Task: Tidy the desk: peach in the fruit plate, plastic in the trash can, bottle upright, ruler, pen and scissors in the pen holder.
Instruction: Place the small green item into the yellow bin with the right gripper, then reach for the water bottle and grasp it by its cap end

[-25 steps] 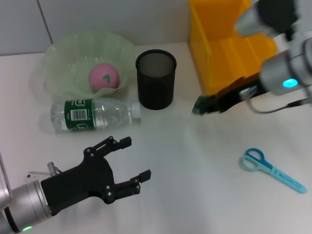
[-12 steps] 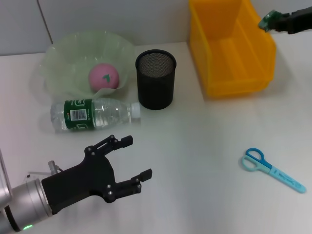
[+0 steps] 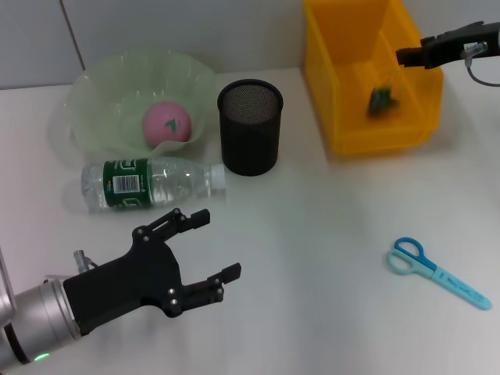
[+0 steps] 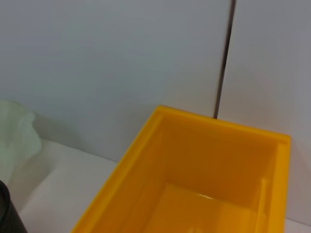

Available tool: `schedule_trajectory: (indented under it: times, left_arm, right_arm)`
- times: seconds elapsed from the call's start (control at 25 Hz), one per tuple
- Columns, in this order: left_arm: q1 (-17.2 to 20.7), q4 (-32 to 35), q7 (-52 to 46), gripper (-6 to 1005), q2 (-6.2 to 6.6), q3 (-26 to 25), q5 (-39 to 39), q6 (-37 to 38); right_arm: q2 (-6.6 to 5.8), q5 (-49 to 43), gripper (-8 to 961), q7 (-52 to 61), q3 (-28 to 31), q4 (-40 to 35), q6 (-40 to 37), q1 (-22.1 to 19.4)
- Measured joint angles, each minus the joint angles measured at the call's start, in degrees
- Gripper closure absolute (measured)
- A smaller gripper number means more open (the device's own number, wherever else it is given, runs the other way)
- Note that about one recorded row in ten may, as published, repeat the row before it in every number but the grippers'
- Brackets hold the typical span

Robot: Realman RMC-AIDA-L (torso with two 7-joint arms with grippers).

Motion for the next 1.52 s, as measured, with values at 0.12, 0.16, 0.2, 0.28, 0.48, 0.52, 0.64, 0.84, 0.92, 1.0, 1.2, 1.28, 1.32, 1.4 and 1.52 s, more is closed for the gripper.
schedule_trajectory:
  times: [0.12, 0.16, 0.2, 0.28, 0.48, 0.52, 0.64, 0.84, 0.92, 1.0, 1.2, 1.28, 1.32, 1.4, 1.52]
  left_arm:
    - [-0.04, 0.07, 0.02, 152, 0.01, 0.0, 0.0, 0.01]
    - [-0.08, 0.09, 0.02, 152, 0.01, -0.02, 0.0, 0.02]
    - [-0.1, 0.18, 0.02, 152, 0.04, -0.1, 0.0, 0.02]
    - [-0.11, 0.34, 0.02, 152, 0.1, -0.28, -0.01, 0.03]
    - [0.78, 1.84, 0.02, 153, 0.11, -0.54, -0.49, 0.47]
    - [1.07, 2.05, 0.01, 153, 0.15, -0.59, -0.67, 0.77]
    - [1.76, 3.07, -0.28, 153, 0.24, -0.96, -1.05, 1.32]
    - [1.17, 5.36, -1.68, 154, 0.23, -0.68, -1.54, 1.03]
    - [0.28, 8.26, -3.83, 154, 0.16, 0.47, -1.28, -0.23]
    - [-0.47, 11.63, -6.6, 154, 0.06, 2.62, -1.17, -2.25]
    - [-2.9, 21.45, -15.75, 155, -0.1, 12.92, -1.57, -13.31]
    - [-4.23, 25.95, -21.14, 155, -0.14, 20.2, -1.61, -20.55]
    - [-4.66, 28.74, -24.07, 155, -0.15, 24.58, -1.61, -24.72]
    - [-4.72, 29.75, -25.08, 155, -0.15, 26.07, -1.6, -26.54]
    - [-4.79, 34.53, -29.25, 155, -0.1, 33.65, -1.4, -34.65]
  right_arm:
    - [0.44, 0.08, 575, -0.49, 0.01, -1.51, -0.67, -0.24]
    - [0.67, 0.15, 544, -0.56, 0.02, -2.45, -1.16, -0.44]
    - [1.17, 0.26, 512, -0.59, 0.02, -4.18, -2.15, -0.87]
    - [2.55, 1.42, 449, -1.1, 0.03, -8.96, -4.53, -2.36]
    - [4.48, 20.91, 246, -7.98, -3.97, -27.09, -14.21, -14.53]
    - [4.36, 26.6, 203, -9.79, -4.7, -29.5, -16.35, -17.73]
    - [4.4, 40.28, 155, -17.98, -3.85, -32.31, -22.82, -26.23]
    - [4.2, 53.9, 108, -37.46, 1.47, -19.23, -35.1, -35.25]
    - [3.83, 54.8, 108, -43.53, 5.69, -11.24, -39.74, -35.63]
    - [3.17, 52.18, 108, -50.06, 11.44, -2.12, -44.77, -35.1]
    - [1.13, 42.96, 109, -62.36, 17.46, 13.01, -49.29, -34.26]
    - [1.0, 40.39, 109, -64.02, 17.68, 15.37, -48.85, -34.02]
    - [1.09, 39.09, 109, -64.37, 17.71, 16.15, -48.5, -33.83]
    - [1.38, 37.72, 109, -64.54, 17.72, 16.69, -48.07, -33.58]
    - [1.93, 36.83, 109, -64.65, 17.47, 17.12, -47.63, -33.19]
